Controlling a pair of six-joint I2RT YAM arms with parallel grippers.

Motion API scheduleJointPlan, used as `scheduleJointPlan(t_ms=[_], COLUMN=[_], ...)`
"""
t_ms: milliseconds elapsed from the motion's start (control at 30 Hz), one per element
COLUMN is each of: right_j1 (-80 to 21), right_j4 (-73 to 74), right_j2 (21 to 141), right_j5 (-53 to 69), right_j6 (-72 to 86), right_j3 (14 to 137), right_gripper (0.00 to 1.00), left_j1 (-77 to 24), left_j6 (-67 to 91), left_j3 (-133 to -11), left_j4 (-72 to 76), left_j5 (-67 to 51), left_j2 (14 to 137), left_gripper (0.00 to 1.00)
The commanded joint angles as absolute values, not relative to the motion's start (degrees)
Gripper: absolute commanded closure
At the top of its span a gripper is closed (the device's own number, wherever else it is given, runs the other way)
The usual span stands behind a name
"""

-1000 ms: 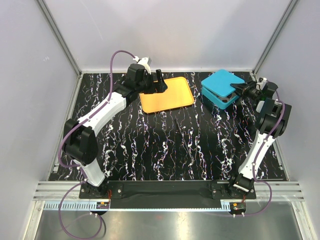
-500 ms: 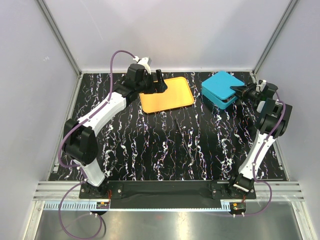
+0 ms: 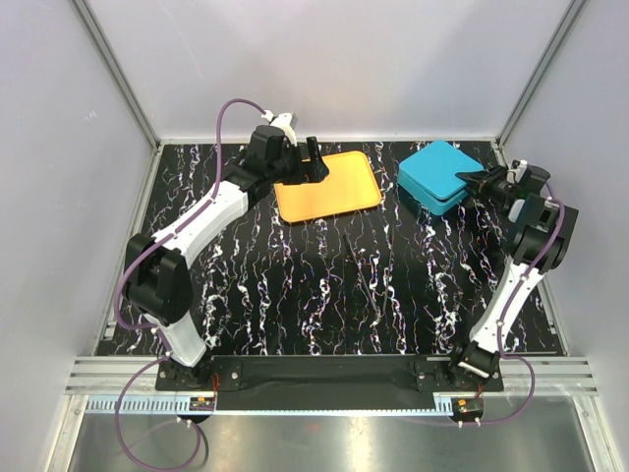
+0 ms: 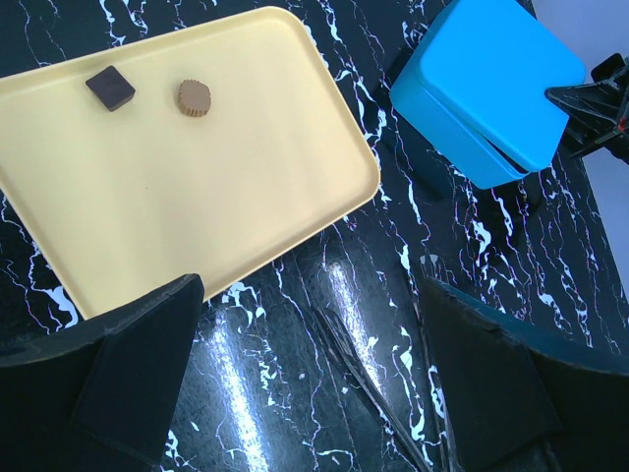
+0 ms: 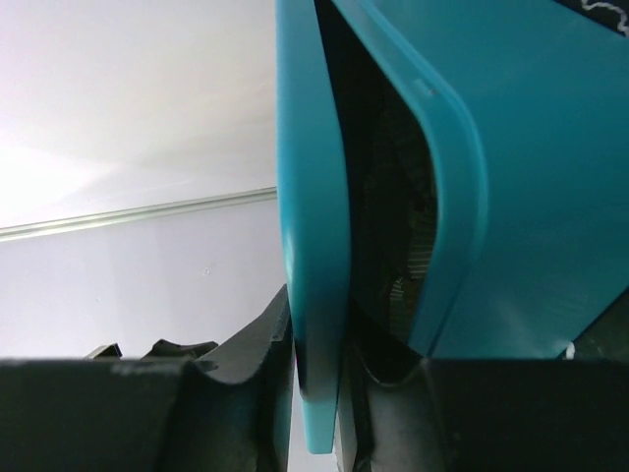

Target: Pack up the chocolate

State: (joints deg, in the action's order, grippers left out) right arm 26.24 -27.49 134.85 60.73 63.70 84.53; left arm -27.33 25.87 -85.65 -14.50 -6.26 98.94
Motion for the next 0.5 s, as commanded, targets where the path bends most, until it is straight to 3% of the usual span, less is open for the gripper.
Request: scheduleJointPlan(t_ms=[0, 467], right_j1=[27.33, 28.12], right_j4=[-26.63, -22.33], right_j2=[130.17, 128.41], right_j5=[59.68, 58.8], right_j6=[61.61, 58.63], right_j3=[84.47, 83.76], right_gripper=[0.73, 0.7], left_j1=[-27.51, -27.6], left_j6=[25.22, 25.31], left_j3=[-85.25, -85.08], left_j4=[-12.57, -12.57], left_j5=[-5.71, -5.71], left_j2=[96.42, 96.15], left_gripper=[0.02, 0.02])
